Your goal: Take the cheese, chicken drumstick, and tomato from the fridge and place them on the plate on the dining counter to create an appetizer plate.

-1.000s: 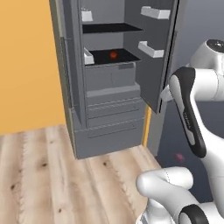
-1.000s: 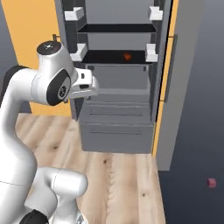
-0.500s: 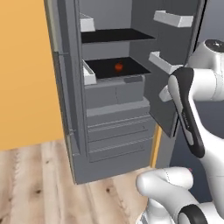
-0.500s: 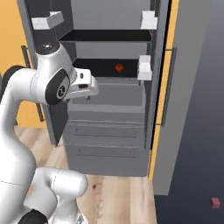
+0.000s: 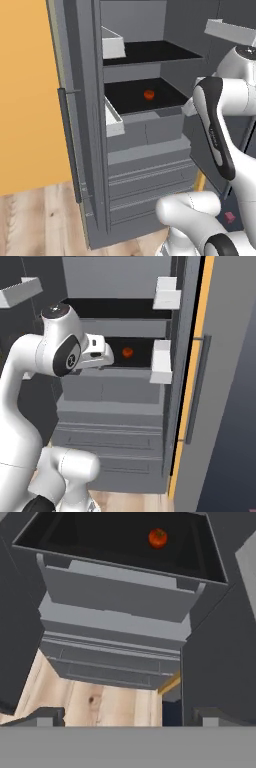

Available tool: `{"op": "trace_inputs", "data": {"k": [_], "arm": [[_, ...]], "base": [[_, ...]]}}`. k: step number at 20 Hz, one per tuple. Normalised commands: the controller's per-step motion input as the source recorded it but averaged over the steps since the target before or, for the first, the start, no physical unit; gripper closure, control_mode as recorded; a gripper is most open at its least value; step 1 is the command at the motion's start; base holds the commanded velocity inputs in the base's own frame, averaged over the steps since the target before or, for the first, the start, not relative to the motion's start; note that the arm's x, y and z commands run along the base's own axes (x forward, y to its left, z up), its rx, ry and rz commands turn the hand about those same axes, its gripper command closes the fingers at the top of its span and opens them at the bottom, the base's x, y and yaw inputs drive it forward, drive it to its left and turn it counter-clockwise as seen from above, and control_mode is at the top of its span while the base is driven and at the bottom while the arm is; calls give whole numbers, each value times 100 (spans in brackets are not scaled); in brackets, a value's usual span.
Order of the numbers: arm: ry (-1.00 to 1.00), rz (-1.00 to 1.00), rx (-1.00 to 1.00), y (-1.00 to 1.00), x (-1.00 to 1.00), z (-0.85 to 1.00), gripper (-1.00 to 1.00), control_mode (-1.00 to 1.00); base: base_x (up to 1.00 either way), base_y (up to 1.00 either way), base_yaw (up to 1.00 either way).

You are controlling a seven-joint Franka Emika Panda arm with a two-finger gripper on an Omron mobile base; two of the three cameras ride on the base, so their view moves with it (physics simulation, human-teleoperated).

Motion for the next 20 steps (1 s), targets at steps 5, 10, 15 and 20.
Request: {"op": "trace_inputs", "data": {"k": [5,10,15,20], "arm": [[0,0,0,0,0,0,-100,100],[0,0,0,0,0,0,-100,100],[-15,0,2,-4,-9,-66,-100,-100],[-9,0,11,0,31,-21,-100,-100]], "base": [[49,-9,0],[-6,-23,0],[0,0,0],[0,0,0]]}}
